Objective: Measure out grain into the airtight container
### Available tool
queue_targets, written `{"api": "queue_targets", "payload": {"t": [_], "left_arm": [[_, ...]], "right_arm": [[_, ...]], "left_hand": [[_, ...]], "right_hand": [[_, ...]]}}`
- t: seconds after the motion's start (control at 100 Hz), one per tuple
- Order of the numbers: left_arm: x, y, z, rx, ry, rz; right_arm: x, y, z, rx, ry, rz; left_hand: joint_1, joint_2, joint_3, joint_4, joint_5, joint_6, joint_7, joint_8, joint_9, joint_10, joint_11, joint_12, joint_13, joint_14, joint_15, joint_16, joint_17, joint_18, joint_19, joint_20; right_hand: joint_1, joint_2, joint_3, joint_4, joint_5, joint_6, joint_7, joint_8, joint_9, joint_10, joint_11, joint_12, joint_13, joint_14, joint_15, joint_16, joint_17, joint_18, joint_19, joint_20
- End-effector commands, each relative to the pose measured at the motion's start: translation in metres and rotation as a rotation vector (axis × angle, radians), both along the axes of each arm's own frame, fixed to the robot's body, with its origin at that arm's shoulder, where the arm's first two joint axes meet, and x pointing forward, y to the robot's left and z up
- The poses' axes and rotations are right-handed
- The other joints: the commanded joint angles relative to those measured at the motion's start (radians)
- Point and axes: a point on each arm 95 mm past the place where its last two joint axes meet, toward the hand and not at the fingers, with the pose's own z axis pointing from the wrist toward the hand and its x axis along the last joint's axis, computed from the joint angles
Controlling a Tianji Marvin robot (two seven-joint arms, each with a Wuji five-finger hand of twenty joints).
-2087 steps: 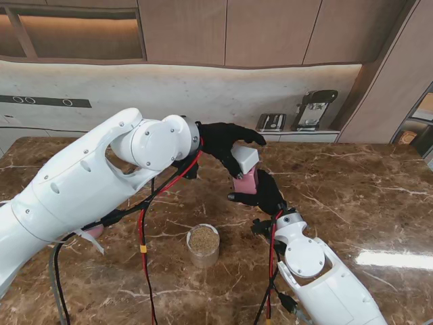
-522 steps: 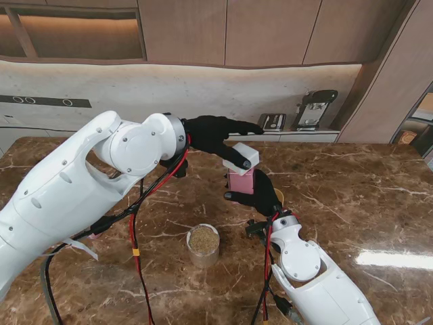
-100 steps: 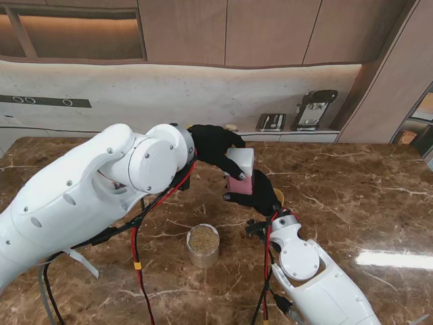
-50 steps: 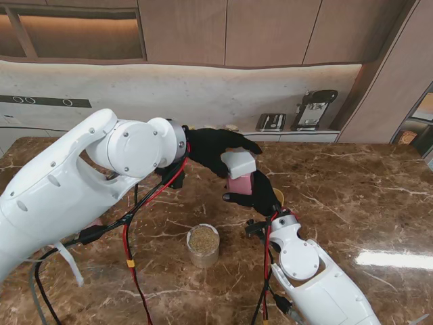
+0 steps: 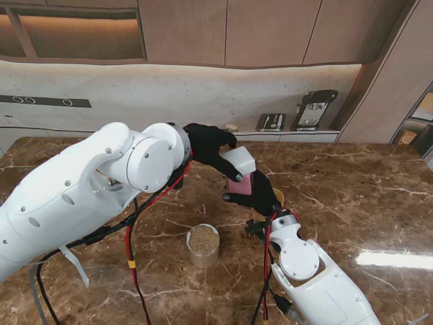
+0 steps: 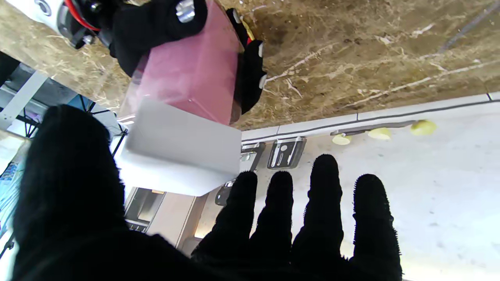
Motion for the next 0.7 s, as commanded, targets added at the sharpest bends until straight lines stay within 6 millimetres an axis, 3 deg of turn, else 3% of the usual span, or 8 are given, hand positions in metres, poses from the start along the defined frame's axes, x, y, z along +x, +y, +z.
{"api": "queue_targets", "payload": {"t": [0.0,0.14,0.19,0.23,0.29,0.43,0.55,0.69], "left_arm": [[0.001,-0.002,0.002,0.0,-0.003,-0.01],[0.003,-0.003,0.002,-0.024,-0.003,-0.022],[0.003,-0.003,0.002,-0.038,0.004,-0.03],[0.003,-0.003,0.003,-0.047,0.009,-0.034],[0.003,-0.002,0.004,-0.051,0.034,-0.046],[0.003,-0.002,0.003,-0.064,0.082,-0.07],[0.007,-0.001,0.003,-0.092,0.102,-0.113],[0.016,0.001,0.0,-0.151,0.092,-0.199]], "right_arm": [[-0.001,0.001,-0.002,0.005,0.011,0.007],[-0.001,0.001,-0.002,0.006,0.01,0.007],[-0.001,0.001,-0.002,0.006,0.01,0.008],[-0.001,0.001,-0.002,0.006,0.011,0.008],[-0.001,0.001,-0.002,0.007,0.011,0.008],[-0.002,0.002,-0.003,0.007,0.013,0.012],[-0.002,0.002,-0.002,0.011,0.014,0.015],[-0.002,0.002,-0.002,0.021,0.018,0.016]], "left_hand": [[-0.009,0.028,-0.018,0.04,0.025,-0.02,0.07,0.042,0.031,0.015,0.027,0.017,0.017,0.02,0.009,0.007,0.0,0.0,0.039,-0.002],[0.143,0.038,0.082,0.055,0.067,-0.151,0.15,0.077,0.039,-0.032,0.036,0.024,-0.001,0.003,-0.006,-0.008,-0.03,0.023,0.03,-0.005],[0.104,-0.018,0.382,0.03,0.092,-0.223,0.164,0.082,0.037,-0.049,0.033,0.024,-0.013,-0.004,-0.017,-0.017,-0.042,0.03,0.01,0.001],[0.087,-0.042,0.509,0.02,0.098,-0.303,0.171,0.087,0.033,-0.061,0.027,0.02,-0.033,-0.01,-0.036,-0.03,-0.054,0.037,-0.018,-0.001],[0.104,-0.064,0.618,0.019,0.095,-0.381,0.166,0.086,0.012,-0.08,0.012,0.012,-0.074,-0.02,-0.066,-0.049,-0.08,0.043,-0.067,-0.007],[0.191,-0.082,0.898,0.015,0.089,-0.434,0.17,0.069,-0.022,-0.091,0.007,0.015,-0.114,-0.03,-0.095,-0.059,-0.102,0.015,-0.143,0.009],[0.44,-0.081,0.966,-0.039,0.091,-0.481,0.24,0.073,-0.061,-0.103,0.033,0.021,-0.139,-0.044,-0.095,-0.058,-0.098,-0.033,-0.195,0.021],[0.554,-0.062,0.972,-0.029,0.129,-0.526,0.336,0.095,-0.077,-0.119,0.081,0.026,-0.135,-0.064,-0.071,-0.058,-0.078,-0.059,-0.155,0.051]], "right_hand": [[0.183,0.399,0.23,-0.01,0.121,-0.222,0.166,-0.002,0.114,-0.118,0.173,0.02,0.033,-0.114,0.012,0.001,-0.002,-0.064,-0.019,0.025],[0.183,0.4,0.23,-0.01,0.121,-0.222,0.166,-0.002,0.114,-0.119,0.173,0.02,0.033,-0.114,0.012,0.001,-0.002,-0.064,-0.019,0.025],[0.184,0.4,0.23,-0.01,0.121,-0.222,0.166,-0.002,0.113,-0.119,0.172,0.02,0.033,-0.114,0.012,0.001,-0.002,-0.064,-0.019,0.025],[0.185,0.4,0.231,-0.01,0.12,-0.221,0.166,-0.002,0.113,-0.118,0.172,0.02,0.033,-0.114,0.012,0.001,-0.002,-0.064,-0.019,0.025],[0.184,0.4,0.23,-0.01,0.12,-0.221,0.166,-0.002,0.113,-0.118,0.172,0.02,0.033,-0.114,0.012,0.001,-0.002,-0.064,-0.019,0.025],[0.184,0.401,0.229,-0.01,0.12,-0.221,0.166,-0.002,0.113,-0.118,0.172,0.02,0.033,-0.114,0.012,0.001,-0.002,-0.064,-0.019,0.025],[0.184,0.401,0.228,-0.01,0.12,-0.222,0.166,-0.002,0.113,-0.119,0.172,0.02,0.033,-0.114,0.012,0.001,-0.002,-0.064,-0.019,0.025],[0.185,0.401,0.228,-0.01,0.12,-0.223,0.166,-0.002,0.113,-0.118,0.173,0.02,0.033,-0.114,0.012,0.001,-0.002,-0.064,-0.019,0.025]]}}
